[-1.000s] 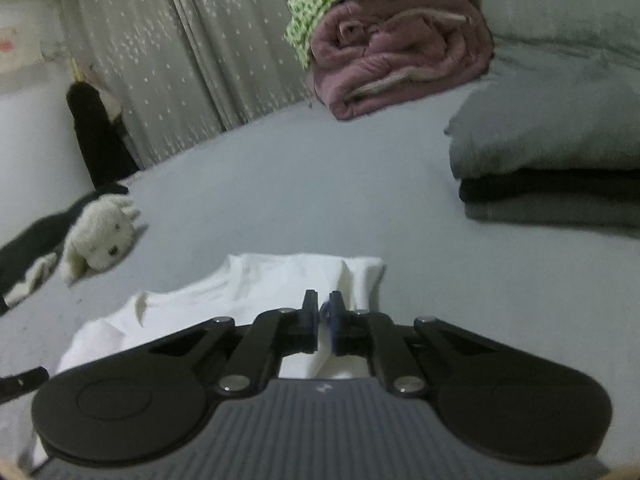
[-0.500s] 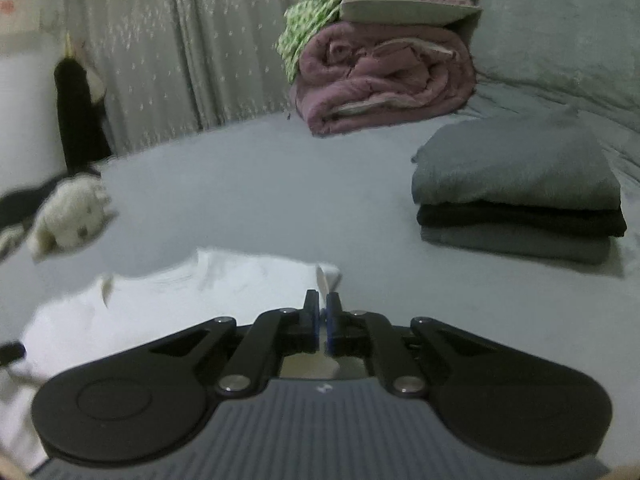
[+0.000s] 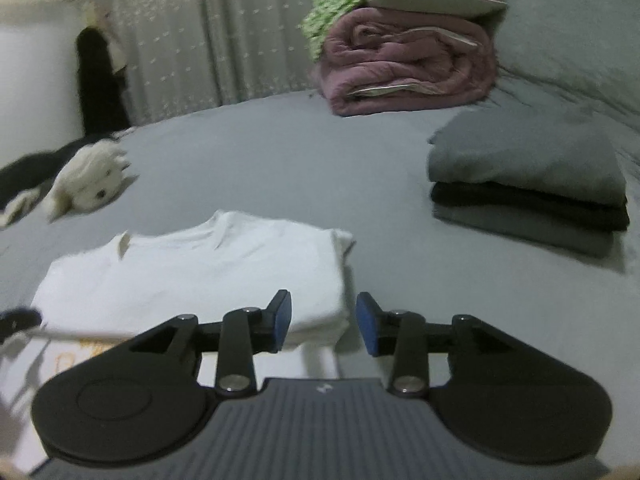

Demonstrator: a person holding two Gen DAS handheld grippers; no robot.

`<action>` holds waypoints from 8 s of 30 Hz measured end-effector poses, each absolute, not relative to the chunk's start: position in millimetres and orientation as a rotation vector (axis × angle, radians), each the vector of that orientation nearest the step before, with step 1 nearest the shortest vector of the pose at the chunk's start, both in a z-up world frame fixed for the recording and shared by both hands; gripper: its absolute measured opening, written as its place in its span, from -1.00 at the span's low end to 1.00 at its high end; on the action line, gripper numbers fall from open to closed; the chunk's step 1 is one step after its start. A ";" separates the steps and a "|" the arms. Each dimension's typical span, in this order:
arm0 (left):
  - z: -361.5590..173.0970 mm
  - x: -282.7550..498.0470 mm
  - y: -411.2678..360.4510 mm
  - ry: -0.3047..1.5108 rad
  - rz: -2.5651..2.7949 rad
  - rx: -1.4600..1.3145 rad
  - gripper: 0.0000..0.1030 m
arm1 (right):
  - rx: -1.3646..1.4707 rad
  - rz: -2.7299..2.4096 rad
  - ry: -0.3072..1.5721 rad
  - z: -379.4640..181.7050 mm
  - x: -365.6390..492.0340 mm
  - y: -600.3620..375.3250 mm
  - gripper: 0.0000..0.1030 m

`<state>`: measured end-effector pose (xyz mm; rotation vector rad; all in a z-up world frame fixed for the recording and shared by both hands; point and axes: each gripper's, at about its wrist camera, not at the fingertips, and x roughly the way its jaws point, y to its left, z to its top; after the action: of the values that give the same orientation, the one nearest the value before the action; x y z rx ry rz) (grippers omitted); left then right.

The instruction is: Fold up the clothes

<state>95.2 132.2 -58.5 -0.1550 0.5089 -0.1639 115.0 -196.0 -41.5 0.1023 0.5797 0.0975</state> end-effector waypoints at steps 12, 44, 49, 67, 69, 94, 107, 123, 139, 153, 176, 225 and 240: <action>-72.2 44.0 128.4 0.603 -0.291 -0.152 -0.17 | -0.025 0.342 0.659 -64.0 57.1 -162.5 0.18; -58.6 -95.3 155.6 0.779 -0.280 -0.067 0.17 | -0.084 0.417 0.911 -47.8 -67.6 -213.2 0.49; -55.2 -111.5 160.7 0.843 -0.293 -0.074 0.17 | -0.034 0.393 0.965 -52.6 -83.3 -232.8 0.49; -94.2 -120.9 215.9 0.945 -0.405 -0.704 -0.67 | 0.549 0.500 1.004 -63.5 -82.2 -286.3 0.11; -97.0 -120.0 215.7 0.949 -0.414 -0.725 -0.73 | 0.552 0.501 1.008 -64.7 -81.1 -284.6 -0.15; -62.7 -92.8 226.8 0.738 -0.401 -1.016 -0.88 | 0.730 0.525 0.847 -19.6 -57.0 -298.5 -0.79; -73.1 -6.7 223.3 0.735 -0.279 -1.076 -0.88 | 0.788 0.422 0.804 -35.1 20.4 -298.0 -0.79; -95.6 32.8 226.0 0.751 -0.215 -1.100 -0.79 | 0.989 0.362 0.860 -79.2 67.0 -315.4 -0.71; -60.4 37.1 223.5 0.654 -0.150 -0.777 -0.43 | 0.787 0.333 0.723 -58.5 53.9 -310.8 -0.20; -53.9 35.7 155.8 0.638 -0.178 -0.178 -0.43 | 0.275 0.310 0.708 -57.7 57.0 -250.5 -0.25; -42.3 20.5 139.9 0.553 -0.085 -0.095 -0.86 | -0.111 0.220 0.531 -59.0 34.8 -204.2 -0.75; -20.9 32.5 133.0 0.372 0.061 -0.094 -0.86 | -0.292 0.005 0.319 -37.3 52.1 -172.5 -0.91; -70.0 76.1 134.9 0.571 0.112 -0.055 -0.78 | -0.320 0.001 0.547 -81.7 105.3 -162.5 -0.90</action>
<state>76.1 134.9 -70.0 -0.0551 0.5713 0.1120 105.3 -162.5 -81.7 -0.3203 0.5466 0.0006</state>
